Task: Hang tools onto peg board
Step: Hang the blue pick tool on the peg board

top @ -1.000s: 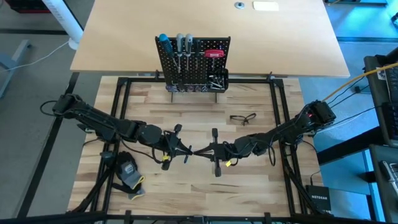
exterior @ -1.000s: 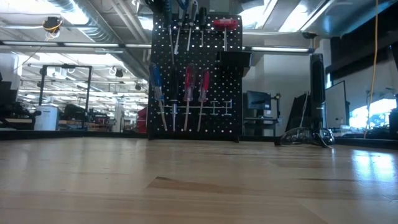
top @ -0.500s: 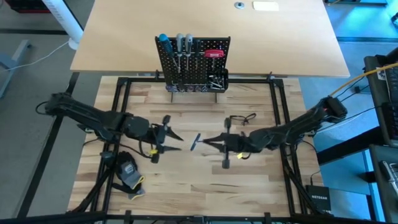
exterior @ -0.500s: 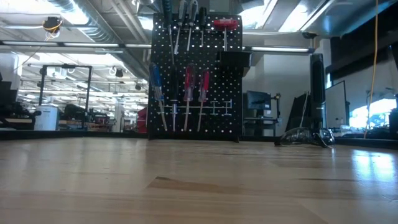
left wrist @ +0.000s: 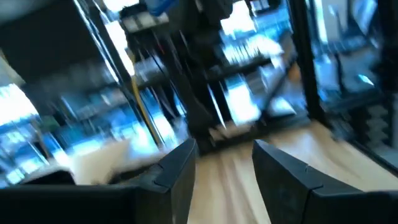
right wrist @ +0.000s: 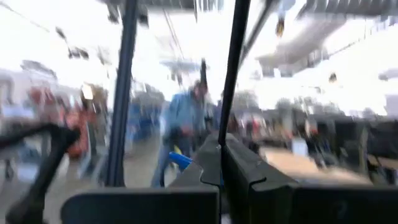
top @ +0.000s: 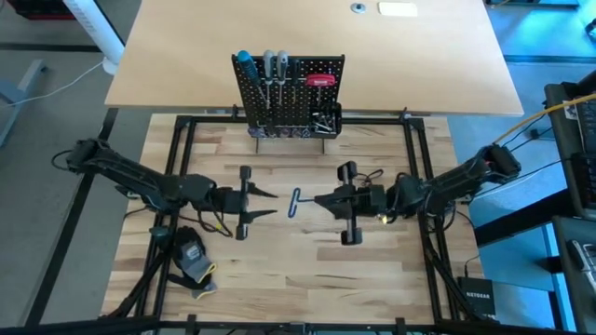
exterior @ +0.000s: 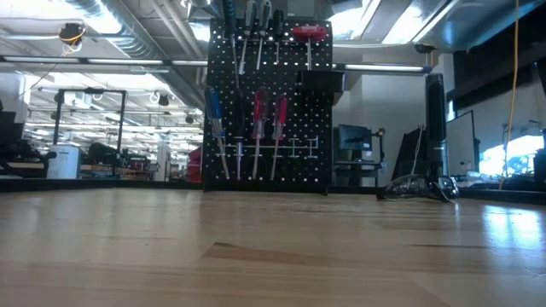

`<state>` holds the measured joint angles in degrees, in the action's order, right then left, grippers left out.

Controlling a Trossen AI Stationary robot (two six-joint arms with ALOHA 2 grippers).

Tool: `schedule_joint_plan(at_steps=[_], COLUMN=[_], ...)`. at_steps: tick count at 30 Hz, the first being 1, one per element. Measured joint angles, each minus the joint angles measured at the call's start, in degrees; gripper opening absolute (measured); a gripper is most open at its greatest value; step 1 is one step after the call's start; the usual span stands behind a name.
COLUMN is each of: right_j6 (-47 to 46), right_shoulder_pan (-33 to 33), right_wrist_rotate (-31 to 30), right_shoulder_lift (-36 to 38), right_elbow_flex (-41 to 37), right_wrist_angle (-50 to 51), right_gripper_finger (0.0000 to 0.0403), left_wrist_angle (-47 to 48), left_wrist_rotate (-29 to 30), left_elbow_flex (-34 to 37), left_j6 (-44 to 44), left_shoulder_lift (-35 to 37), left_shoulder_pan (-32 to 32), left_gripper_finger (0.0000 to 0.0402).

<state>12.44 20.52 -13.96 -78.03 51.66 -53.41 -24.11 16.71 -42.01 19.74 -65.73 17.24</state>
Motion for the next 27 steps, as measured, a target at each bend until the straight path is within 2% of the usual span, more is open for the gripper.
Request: schedule_joint_plan(at_steps=[4,9,17,27], right_j6=[-0.21,-2.74,-7.33,-8.01], right_shoulder_pan=[-1.95,-3.13,-3.71,-3.71], right_wrist_rotate=[4.14,4.43,3.83,1.46], right_shoulder_lift=[-3.83,-8.14,-9.62,-11.18], right_elbow_flex=[0.02,0.00,0.00,0.00], right_wrist_angle=[-9.71,-16.49,-17.23,-17.10], right_gripper_finger=[0.0003,0.0004,0.0004,0.0004], left_wrist_angle=[-13.66,-21.65,-22.16,-22.82], left_wrist_rotate=[0.14,0.02,0.15,0.44], left_elbow_flex=[1.15,1.15,1.13,1.13], left_j6=[5.09,11.16,13.49,13.63], left_shoulder_lift=[-2.10,-2.98,-3.04,-3.04], left_shoulder_pan=[-0.16,0.57,1.61,1.59], left_gripper_finger=[0.0147,0.0147,0.0147,0.0147])
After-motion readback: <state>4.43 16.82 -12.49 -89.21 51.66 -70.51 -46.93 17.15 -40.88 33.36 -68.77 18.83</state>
